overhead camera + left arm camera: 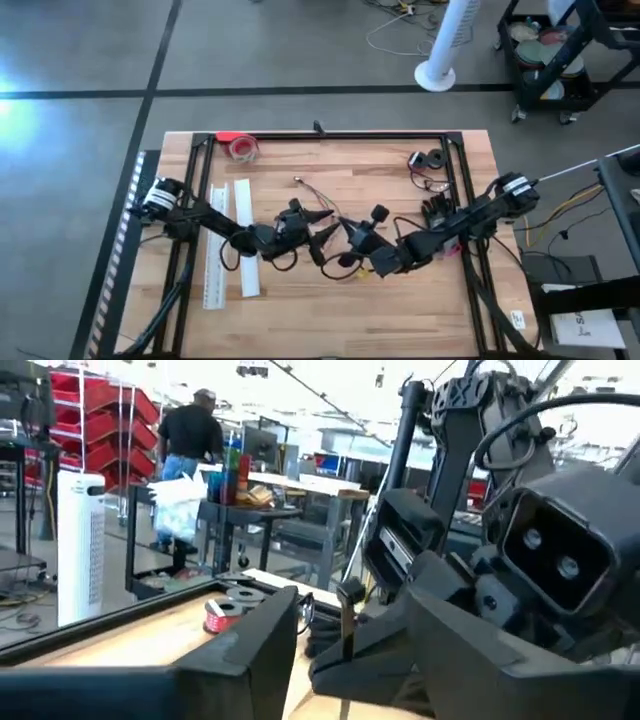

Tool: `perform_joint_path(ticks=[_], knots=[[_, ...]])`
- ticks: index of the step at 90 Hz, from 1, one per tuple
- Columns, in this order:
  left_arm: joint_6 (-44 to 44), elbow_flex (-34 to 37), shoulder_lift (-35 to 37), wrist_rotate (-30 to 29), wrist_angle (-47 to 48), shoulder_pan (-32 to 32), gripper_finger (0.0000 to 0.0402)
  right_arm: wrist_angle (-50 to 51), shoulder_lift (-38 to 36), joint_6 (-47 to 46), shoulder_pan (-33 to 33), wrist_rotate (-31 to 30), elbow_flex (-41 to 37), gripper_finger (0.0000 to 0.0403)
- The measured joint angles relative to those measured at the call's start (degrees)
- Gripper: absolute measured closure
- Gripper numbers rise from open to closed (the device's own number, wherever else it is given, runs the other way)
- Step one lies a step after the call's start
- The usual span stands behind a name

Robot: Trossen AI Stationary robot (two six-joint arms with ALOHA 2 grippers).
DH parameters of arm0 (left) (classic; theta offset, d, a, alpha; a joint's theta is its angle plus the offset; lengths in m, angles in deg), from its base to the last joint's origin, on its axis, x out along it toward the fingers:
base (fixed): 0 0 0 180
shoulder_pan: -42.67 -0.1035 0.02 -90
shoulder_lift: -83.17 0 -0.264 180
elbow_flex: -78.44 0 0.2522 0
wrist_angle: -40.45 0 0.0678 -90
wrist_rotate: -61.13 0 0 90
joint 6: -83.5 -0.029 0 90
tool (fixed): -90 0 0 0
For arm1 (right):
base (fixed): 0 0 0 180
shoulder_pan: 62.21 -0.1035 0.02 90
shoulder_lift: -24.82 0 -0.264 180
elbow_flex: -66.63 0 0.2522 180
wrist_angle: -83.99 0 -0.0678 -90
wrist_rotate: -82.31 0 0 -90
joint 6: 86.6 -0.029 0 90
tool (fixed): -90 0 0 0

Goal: Ziptie cables
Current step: Wrap the black zip tie around the cables

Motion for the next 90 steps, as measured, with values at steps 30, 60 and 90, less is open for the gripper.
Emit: perform_joint_path(ticks=[30, 60, 90], knots=[[0.9, -1.1, -0.4, -2.7, 0.0, -0.6, 0.0291, 0.0, 0.0, 0.0, 0.4, 0.0, 0.0, 0.0403], [0.9, -1.1, -0.4, -2.6, 0.6, -0.7, 0.0383, 0.0, 0.0, 0.0, 0.5, 0.6, 0.0, 0.0403], [-5.2, -1.0, -0.4, 3.0, 1.1, -0.7, 0.0396, 1.7, -2.0, -5.4, 0.5, 13.5, -0.1, 0.0362]])
